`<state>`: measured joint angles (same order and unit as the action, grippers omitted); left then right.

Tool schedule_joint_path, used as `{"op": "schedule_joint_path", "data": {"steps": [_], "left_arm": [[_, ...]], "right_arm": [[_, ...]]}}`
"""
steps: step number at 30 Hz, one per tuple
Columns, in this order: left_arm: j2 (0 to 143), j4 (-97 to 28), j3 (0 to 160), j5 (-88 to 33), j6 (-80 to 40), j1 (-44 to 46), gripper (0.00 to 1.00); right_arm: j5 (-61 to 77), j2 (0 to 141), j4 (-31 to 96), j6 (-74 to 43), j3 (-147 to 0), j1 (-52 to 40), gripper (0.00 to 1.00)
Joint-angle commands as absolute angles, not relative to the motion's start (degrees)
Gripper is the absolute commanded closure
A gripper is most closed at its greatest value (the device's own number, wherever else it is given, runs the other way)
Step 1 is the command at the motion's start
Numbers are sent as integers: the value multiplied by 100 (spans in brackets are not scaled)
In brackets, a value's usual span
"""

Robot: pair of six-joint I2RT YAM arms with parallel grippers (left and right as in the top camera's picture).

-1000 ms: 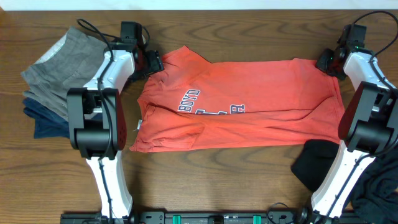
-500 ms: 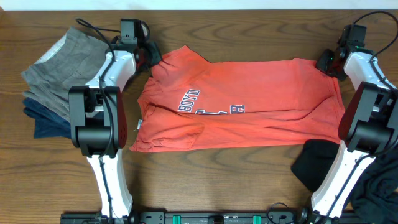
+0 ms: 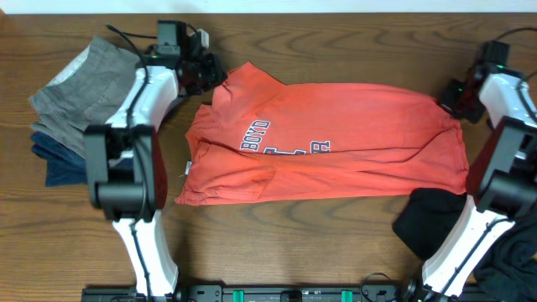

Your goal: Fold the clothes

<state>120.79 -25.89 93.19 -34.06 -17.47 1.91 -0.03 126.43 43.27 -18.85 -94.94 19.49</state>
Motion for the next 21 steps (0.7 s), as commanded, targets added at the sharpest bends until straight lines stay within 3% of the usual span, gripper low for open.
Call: {"op": "schedule_joint_path", "data": {"steps": [1,8,14,21], "left_arm": [[11201,-3151,9334,-4298,-1490,102,94],[10088,-5043,9334,-4327,-228,91,94],[9419,-5994,9334,-4233,99,91,94],[8989,-6807,9334,-3109,169,56,94]], "right_arm": [[-126,11931,4692,-1828,-9485,2115,99],[-130,11343,5642,-1457,-9485,2152,99],[-189,11067,6202,-1448,-9485,2167,99],[-805,11015,6713,-1452,-9483,2298,99]]}}
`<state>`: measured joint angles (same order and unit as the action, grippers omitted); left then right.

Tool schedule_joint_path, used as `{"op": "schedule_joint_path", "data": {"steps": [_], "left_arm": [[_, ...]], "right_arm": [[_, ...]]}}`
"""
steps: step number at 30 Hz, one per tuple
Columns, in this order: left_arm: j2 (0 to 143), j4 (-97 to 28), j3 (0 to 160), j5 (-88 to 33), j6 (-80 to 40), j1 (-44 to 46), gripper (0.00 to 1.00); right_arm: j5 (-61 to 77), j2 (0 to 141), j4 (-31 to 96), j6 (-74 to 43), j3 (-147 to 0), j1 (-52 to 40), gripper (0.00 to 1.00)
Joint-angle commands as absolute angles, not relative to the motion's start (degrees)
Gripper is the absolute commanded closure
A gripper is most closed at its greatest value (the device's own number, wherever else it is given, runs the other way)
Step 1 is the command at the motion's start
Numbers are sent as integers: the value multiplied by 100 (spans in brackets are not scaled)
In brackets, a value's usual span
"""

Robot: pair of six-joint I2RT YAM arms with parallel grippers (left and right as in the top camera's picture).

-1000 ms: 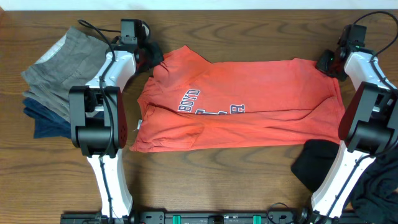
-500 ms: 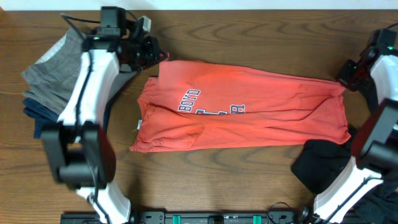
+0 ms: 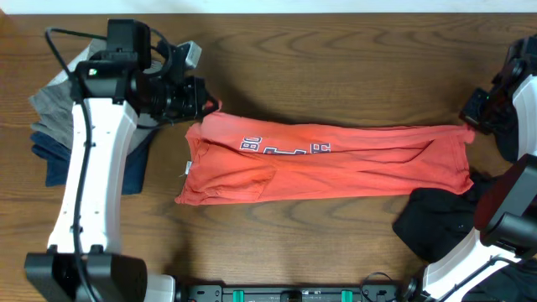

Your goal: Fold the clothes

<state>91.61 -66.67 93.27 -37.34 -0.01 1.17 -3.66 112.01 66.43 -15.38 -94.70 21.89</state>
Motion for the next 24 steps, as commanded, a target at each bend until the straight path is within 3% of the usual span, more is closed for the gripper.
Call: {"op": "schedule_joint_path", "data": {"steps": [1,24], "left_arm": [[8965,-6886,9334,-3065,169,30,94],[8914,-8884,9297,-2823,150,-154,94]], "right_arm": [[-878,11013,6751,-1452,-9483,2318,99],[-923,11015,6847,-1363,-9292,2484,99]]}}
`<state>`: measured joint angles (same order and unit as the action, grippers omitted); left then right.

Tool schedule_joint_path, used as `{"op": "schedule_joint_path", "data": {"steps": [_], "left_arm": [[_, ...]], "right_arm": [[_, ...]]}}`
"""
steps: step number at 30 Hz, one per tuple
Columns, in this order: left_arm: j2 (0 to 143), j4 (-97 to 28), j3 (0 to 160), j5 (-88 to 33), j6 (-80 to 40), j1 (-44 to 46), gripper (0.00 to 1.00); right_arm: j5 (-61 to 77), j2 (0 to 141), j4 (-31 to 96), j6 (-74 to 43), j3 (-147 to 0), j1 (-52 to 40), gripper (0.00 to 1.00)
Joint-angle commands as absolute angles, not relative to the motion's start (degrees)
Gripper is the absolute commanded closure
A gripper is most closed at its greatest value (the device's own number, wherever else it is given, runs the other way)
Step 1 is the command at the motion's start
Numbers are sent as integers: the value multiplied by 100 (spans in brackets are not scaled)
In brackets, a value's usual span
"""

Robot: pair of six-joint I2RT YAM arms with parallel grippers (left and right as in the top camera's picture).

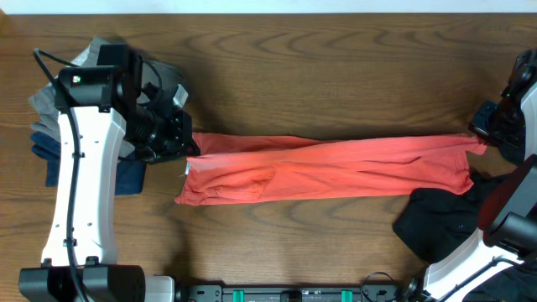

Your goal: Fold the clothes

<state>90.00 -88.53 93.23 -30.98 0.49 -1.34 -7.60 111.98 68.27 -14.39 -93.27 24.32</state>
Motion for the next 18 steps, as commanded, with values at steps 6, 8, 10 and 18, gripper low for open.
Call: {"op": "schedule_joint_path", "data": {"steps": [6,8,10,18], "left_arm": [[8921,-8340,8886,-2755,148,-154,94],[8921,-7837,8635,-2753,150,-154,94],[8927,-7277,8350,-2755,145,-154,94],[8949,-4818,7052,-2759,-248,-154,94]], "right_arm": [[-923,11015,6860,-1363,-9292,2484,99],[-921,11015,6858,-1363,-9292,2484,99],[-921,11015,6860,-1363,-9290,2477,99],[-917,11017,6838,-1363,-9288,2456,99]]}}
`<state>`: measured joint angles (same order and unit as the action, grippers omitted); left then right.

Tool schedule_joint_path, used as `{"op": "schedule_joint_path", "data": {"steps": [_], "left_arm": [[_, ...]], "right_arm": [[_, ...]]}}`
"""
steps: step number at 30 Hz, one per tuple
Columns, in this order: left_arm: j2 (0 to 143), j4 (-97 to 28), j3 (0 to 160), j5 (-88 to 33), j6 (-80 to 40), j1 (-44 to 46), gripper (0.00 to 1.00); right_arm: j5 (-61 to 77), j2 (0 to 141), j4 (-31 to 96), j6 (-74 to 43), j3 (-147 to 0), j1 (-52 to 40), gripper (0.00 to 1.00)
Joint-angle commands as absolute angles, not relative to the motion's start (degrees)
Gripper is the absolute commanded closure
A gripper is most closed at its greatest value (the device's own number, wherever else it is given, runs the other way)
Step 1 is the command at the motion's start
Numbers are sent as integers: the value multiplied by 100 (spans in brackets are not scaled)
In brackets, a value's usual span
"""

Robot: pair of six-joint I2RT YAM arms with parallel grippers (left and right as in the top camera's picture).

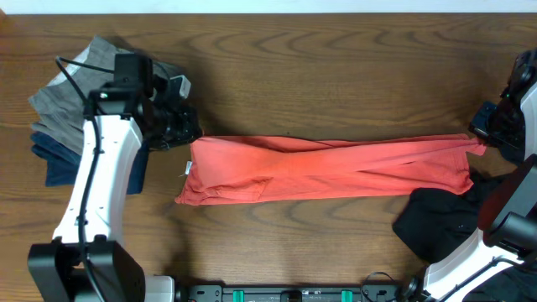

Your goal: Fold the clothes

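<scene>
The orange shirt point(327, 168) lies folded into a long narrow strip across the middle of the table. My left gripper point(188, 130) sits just above the strip's upper left corner. It looks open, and the cloth lies flat apart from it. My right gripper point(482, 139) is at the far right edge, shut on the strip's upper right corner, which is drawn to a point toward it.
A stack of folded grey and blue clothes point(63, 101) lies at the left, partly under my left arm. A black garment point(432, 222) lies at the lower right by the right arm's base, with another dark garment point(513, 260) in the corner.
My left gripper has let go of the shirt's left edge and now sits a little higher and apart from it. The left end of the strip lies flatter. The right gripper has not moved.
Both grippers held the shirt's far edge at its two corners, with the shirt spread out and its print showing. Then that edge stood halfway toward the near edge, then fully over, hiding the print. Now the shirt is a narrow strip, released on the left.
</scene>
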<state>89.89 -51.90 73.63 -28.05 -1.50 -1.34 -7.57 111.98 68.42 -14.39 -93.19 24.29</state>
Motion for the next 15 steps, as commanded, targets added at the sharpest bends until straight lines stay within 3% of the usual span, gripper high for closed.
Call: {"op": "schedule_joint_path", "data": {"steps": [1,11,12,14,15], "left_arm": [[8952,-4576,6923,-2759,-285,-154,94],[9063,-3378,5970,-2753,-484,-154,90],[9085,-3352,5931,-2735,-482,-154,83],[9124,-3352,5918,-2624,-482,-154,52],[9124,-3339,5920,-2624,-482,-154,43]], "right_arm": [[-917,11017,6838,-1363,-9288,2451,99],[-919,11017,6836,-1363,-9262,2394,99],[-919,11017,6831,-1363,-9244,2394,99],[-921,11017,6803,-1363,-9196,2394,99],[-923,11017,6772,-1363,-9157,2394,99]]}}
